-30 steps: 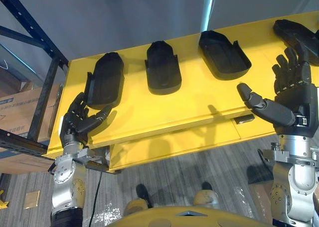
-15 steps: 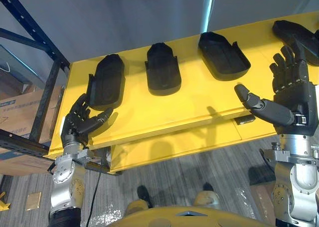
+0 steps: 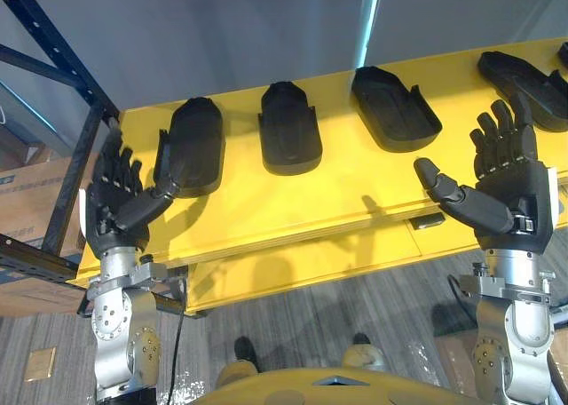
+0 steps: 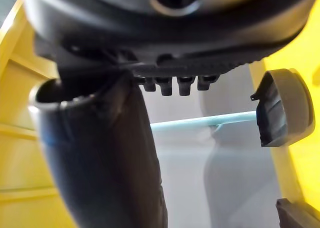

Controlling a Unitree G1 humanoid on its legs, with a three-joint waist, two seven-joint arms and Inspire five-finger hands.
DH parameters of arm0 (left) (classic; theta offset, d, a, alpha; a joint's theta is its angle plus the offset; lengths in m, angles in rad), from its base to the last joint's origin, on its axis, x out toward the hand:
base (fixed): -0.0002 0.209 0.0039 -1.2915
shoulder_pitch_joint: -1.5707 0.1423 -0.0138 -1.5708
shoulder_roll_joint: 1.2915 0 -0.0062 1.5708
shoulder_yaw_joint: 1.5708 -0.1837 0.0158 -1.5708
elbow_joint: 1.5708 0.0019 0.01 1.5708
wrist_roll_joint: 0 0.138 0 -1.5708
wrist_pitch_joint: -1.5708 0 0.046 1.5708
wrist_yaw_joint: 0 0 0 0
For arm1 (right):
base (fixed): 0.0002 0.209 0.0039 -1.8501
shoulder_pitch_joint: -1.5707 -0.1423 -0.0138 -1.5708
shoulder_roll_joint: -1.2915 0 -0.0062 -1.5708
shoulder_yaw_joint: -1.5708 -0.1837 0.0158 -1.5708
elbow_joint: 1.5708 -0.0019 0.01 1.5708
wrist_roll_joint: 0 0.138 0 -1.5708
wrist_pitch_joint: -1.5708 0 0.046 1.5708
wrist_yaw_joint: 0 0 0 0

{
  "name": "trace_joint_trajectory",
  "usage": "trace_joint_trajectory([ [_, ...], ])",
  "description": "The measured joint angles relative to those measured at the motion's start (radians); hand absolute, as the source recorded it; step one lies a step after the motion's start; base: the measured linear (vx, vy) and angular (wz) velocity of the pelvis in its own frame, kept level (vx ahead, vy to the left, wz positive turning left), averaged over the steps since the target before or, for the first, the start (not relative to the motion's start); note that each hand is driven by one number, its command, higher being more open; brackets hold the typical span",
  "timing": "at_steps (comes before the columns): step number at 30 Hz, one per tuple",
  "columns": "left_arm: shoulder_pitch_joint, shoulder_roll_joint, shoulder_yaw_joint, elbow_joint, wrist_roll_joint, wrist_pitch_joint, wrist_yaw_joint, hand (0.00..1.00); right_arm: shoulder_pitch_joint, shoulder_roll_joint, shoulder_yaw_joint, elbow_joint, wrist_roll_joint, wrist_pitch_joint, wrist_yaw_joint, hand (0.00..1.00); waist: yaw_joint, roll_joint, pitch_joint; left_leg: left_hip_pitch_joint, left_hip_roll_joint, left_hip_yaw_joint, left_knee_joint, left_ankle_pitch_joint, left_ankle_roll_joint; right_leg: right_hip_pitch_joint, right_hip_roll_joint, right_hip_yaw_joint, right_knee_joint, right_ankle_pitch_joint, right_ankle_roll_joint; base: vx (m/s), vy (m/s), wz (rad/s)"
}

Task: Walk over and take three plastic housings, then place them on the shelf

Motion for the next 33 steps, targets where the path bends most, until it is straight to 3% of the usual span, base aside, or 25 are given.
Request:
trace_joint_trajectory([
  [3,0.002,-0.001,-0.001,-0.027,0.000,-0.028,-0.019,1.00,0.000,0.000,0.003,0.000,0.000,0.000,-0.013,1.00,0.001,0.013,-0.008,0.001,0.000,-0.003,0.000,-0.001,-0.001,0.003,0.000,-0.003,-0.001,-0.003,-0.005,-0.06,-0.001,0.14],
  [4,0.037,-0.022,-0.088,-0.122,-0.008,-0.028,-0.130,1.00,0.000,0.032,0.034,-0.010,-0.015,0.000,-0.071,1.00,0.001,0.007,-0.013,-0.006,-0.002,-0.024,0.000,-0.004,-0.001,0.014,0.000,-0.028,-0.014,-0.003,-0.006,-0.09,-0.003,0.24],
  [6,0.042,-0.020,-0.132,-0.162,-0.005,-0.030,-0.208,1.00,-0.001,0.032,0.060,-0.011,-0.024,0.000,-0.085,1.00,0.006,0.009,-0.024,-0.013,-0.002,-0.029,0.000,-0.001,0.001,0.011,0.001,-0.035,-0.016,-0.004,-0.007,-0.03,-0.005,0.17],
  [14,0.040,-0.021,-0.152,-0.150,-0.007,-0.064,-0.189,1.00,0.010,0.060,0.078,-0.005,-0.046,-0.001,-0.140,1.00,0.001,-0.007,-0.038,-0.016,-0.001,-0.039,0.000,0.005,0.004,0.022,0.002,-0.047,-0.015,0.001,0.000,-0.01,-0.002,0.03],
  [20,0.039,0.028,-0.221,-0.132,-0.084,-0.056,-0.421,1.00,0.007,0.061,0.071,0.055,-0.134,-0.003,-0.249,1.00,0.000,-0.021,-0.047,-0.015,-0.001,-0.038,-0.001,0.000,-0.002,0.017,0.002,-0.048,-0.015,-0.004,-0.009,-0.05,0.004,0.00],
  [24,0.039,0.101,-0.326,-0.107,-0.087,0.007,-0.594,1.00,0.005,0.061,-0.017,0.132,-0.201,-0.014,-0.370,1.00,-0.007,-0.012,-0.054,-0.015,0.001,-0.014,-0.001,0.000,-0.002,0.000,0.002,-0.027,-0.015,-0.002,-0.010,-0.02,0.005,-0.15],
  [26,0.039,0.137,-0.379,-0.064,-0.087,0.070,-0.672,1.00,0.005,0.064,-0.102,0.213,-0.199,-0.031,-0.425,1.00,-0.018,-0.001,-0.063,-0.014,0.004,0.004,-0.001,0.002,0.001,-0.012,0.003,-0.010,-0.015,0.006,-0.004,0.02,-0.001,-0.21],
  [31,0.037,0.191,-0.476,0.024,-0.089,0.178,-0.726,1.00,0.043,0.090,-0.137,0.365,-0.212,-0.058,-0.492,1.00,-0.034,0.013,-0.073,0.010,0.024,0.058,-0.001,-0.004,-0.007,-0.014,0.020,0.034,-0.016,0.015,-0.005,0.01,-0.015,-0.29],
  [33,0.037,0.205,-0.528,0.048,-0.089,0.219,-0.746,1.00,0.069,0.133,-0.137,0.426,-0.278,-0.071,-0.564,1.00,-0.037,0.015,-0.076,0.020,0.049,0.134,-0.001,-0.015,-0.013,-0.013,0.028,0.032,-0.015,0.011,-0.012,-0.03,-0.027,-0.03],
])
